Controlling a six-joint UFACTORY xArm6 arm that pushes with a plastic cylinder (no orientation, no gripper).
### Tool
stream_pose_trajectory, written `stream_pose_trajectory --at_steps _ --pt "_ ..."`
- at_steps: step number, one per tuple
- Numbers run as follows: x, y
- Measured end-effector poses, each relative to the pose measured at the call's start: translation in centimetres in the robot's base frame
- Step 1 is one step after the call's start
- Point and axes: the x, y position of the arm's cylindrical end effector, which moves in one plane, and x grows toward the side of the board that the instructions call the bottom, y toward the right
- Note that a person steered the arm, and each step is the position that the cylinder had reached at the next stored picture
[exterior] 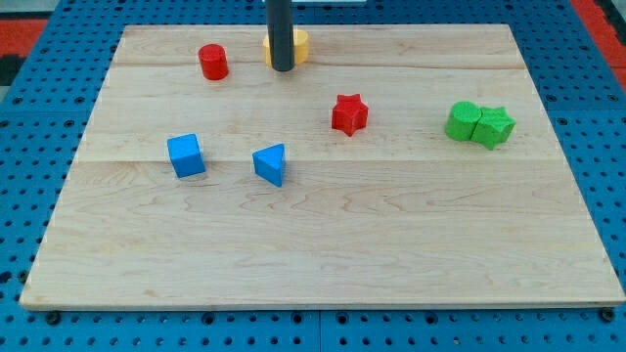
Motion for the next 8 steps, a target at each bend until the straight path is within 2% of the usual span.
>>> stream_pose_trajectory --at_steps 2,3,5,6,8 --pt "-2.8 0.0" --pt "-2.9 0.0" --pt "-0.9 -1.3" --pt "0.3 -5.0" --pt "0.3 -5.3"
